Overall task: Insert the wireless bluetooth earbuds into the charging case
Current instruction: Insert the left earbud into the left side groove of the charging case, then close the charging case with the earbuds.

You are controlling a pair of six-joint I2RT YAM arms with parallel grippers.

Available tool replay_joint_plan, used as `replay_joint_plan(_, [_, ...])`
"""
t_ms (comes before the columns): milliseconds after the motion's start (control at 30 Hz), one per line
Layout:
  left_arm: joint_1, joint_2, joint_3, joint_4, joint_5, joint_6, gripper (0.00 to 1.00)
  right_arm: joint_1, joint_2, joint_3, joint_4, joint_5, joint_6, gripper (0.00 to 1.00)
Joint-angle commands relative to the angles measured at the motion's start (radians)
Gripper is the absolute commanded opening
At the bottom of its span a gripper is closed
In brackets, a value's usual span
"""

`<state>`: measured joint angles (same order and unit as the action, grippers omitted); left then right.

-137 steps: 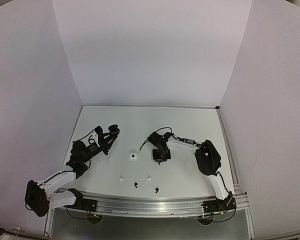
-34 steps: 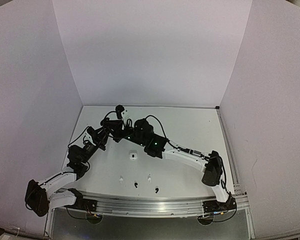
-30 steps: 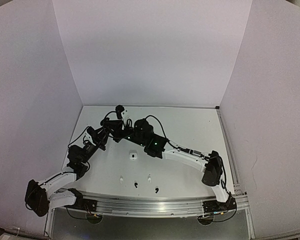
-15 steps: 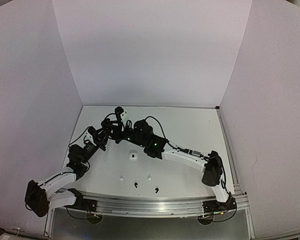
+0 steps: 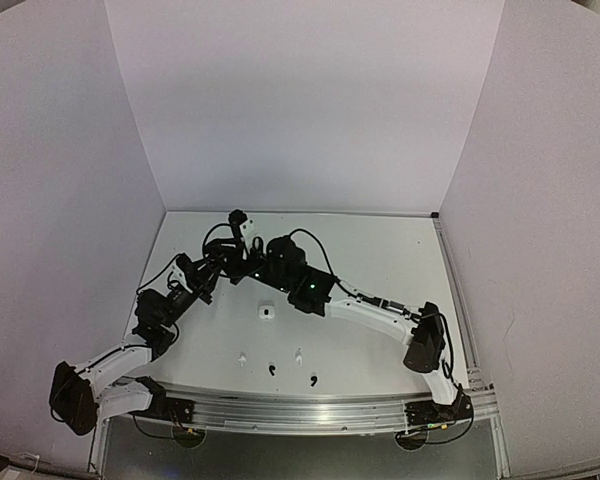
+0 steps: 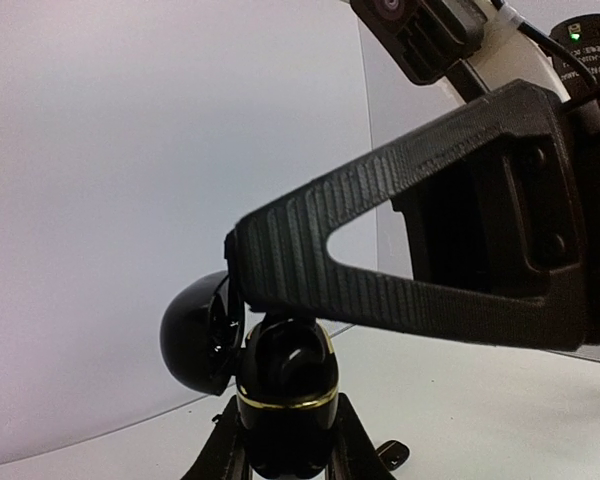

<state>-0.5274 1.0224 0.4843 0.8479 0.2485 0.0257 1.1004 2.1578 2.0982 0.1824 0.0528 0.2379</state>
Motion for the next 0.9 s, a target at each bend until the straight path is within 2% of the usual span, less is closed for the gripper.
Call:
replay_joint_plan(0, [-0.002, -0.027, 0.054, -0.004, 0.028, -0.008, 0.00, 0.002, -0.004, 0.051, -0.030, 0.037, -0.012, 0.20])
replay_joint_plan(100, [-0.002, -0.027, 0.056, -0.004, 0.026, -0.010, 0.00, 0.002, 0.001, 0.062, -0.050, 0.034, -0.017, 0.18])
replay_joint_plan(233, [-0.002, -0.024, 0.058, -0.011, 0.023, -0.011, 0.00, 0.002, 0.000, 0.071, -0.060, 0.018, -0.019, 0.20])
replay_joint_plan(400, [0.000, -0.015, 0.059, -0.094, 0.045, -0.059, 0.00, 0.003, -0.006, 0.164, -0.120, -0.093, -0.025, 0.24])
replay_joint_plan(567, [0.000, -0.011, 0.061, -0.167, 0.087, -0.080, 0.00, 0.003, -0.090, 0.122, -0.134, -0.177, -0.005, 0.25])
replay_joint_plan(633, [0.001, -0.008, 0.057, -0.177, 0.160, -0.009, 0.00, 0.002, -0.125, 0.102, -0.160, -0.170, 0.001, 0.27])
replay_joint_plan(667, [0.001, -0.007, 0.053, -0.181, 0.217, 0.079, 0.00, 0.002, -0.134, 0.099, -0.190, -0.139, 0.003, 0.28])
replay_joint_plan(767, [0.001, -0.006, 0.046, -0.213, 0.359, 0.286, 0.00, 0.001, -0.124, 0.141, -0.380, 0.025, -0.007, 0.28])
replay_joint_plan(867, [0.001, -0.007, 0.059, -0.268, 0.424, 0.410, 0.00, 0.001, -0.108, 0.133, -0.480, 0.113, 0.017, 0.29])
